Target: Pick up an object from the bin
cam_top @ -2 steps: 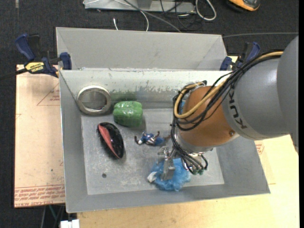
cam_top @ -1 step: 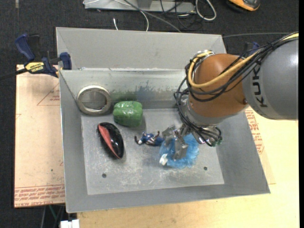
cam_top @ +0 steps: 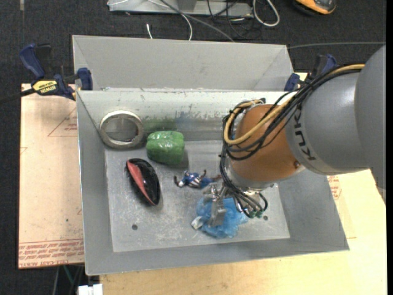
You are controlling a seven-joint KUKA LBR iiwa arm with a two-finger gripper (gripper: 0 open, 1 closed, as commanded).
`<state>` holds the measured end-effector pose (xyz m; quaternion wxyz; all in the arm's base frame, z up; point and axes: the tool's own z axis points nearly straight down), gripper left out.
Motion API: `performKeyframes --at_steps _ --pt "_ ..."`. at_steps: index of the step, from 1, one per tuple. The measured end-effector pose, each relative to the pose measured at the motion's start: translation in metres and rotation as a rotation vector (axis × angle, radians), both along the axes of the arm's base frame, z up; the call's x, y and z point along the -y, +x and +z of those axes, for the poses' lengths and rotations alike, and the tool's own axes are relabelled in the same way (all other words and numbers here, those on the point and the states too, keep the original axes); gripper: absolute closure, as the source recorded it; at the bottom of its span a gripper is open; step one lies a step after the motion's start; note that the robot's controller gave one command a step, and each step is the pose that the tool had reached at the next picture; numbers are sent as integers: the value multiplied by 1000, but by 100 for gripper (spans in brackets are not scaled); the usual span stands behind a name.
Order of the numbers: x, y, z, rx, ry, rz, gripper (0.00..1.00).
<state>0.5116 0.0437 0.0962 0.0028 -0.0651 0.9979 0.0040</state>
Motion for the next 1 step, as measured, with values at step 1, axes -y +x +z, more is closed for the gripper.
performKeyframes --at_steps 1 --pt "-15 51 207 31 -4 270 100"
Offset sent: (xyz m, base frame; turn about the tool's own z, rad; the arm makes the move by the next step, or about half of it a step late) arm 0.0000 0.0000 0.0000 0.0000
